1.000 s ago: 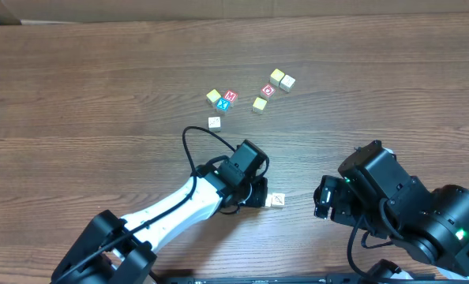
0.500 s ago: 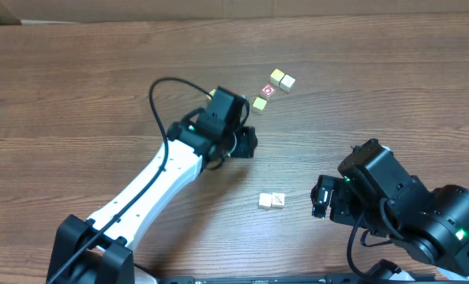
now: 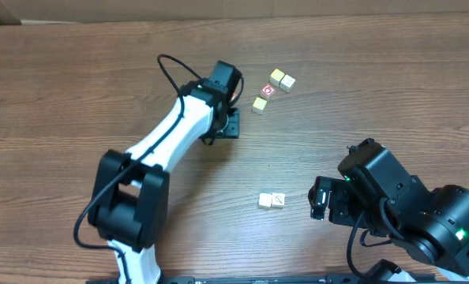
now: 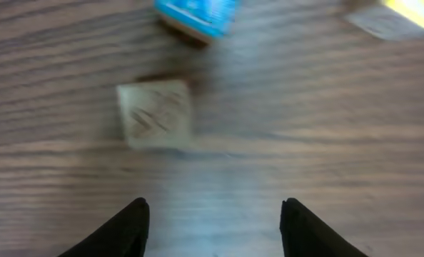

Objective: Flip 3 blocks
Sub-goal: 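Move the left gripper back over the block with the number 6, then grasp the number-6 fish block with the left gripper and lift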

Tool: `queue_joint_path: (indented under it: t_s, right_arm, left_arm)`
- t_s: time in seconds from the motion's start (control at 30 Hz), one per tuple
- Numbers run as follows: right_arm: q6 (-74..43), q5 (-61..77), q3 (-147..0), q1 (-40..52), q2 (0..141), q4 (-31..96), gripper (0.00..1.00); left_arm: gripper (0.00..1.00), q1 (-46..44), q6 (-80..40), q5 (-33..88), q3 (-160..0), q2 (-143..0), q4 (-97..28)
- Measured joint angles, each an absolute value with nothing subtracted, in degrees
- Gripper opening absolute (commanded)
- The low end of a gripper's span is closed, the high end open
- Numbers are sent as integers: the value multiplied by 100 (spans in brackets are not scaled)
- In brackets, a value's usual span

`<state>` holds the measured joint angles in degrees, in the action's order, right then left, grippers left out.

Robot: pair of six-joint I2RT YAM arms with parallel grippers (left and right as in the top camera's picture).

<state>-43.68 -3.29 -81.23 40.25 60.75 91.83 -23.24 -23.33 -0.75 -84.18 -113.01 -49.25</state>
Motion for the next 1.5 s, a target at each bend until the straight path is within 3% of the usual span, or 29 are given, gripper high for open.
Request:
queue_joint_path:
  t_s: [0.47,1.23,1.37,1.5]
  right_arm:
    - [-4344,-318,-8123,4025,6075,9214,100]
    - [-4346,-8,-8123,4025,6075,9220,100]
    - [-4346,21,-8123,4027,6075,9220,100]
    - [-4344,67,-8123,4027,6075,9220,100]
  left_arm:
    - [61,-2025,-2075,-123,-8501,-11472,-4759]
    - [50,-2025,-2051,-119,-8554,-11839,-4497]
    - [41,-2025,-2043,-119,-8554,-12068,-4499]
    - [49,-2025,-2025,-121,-8573,-12110,-4495]
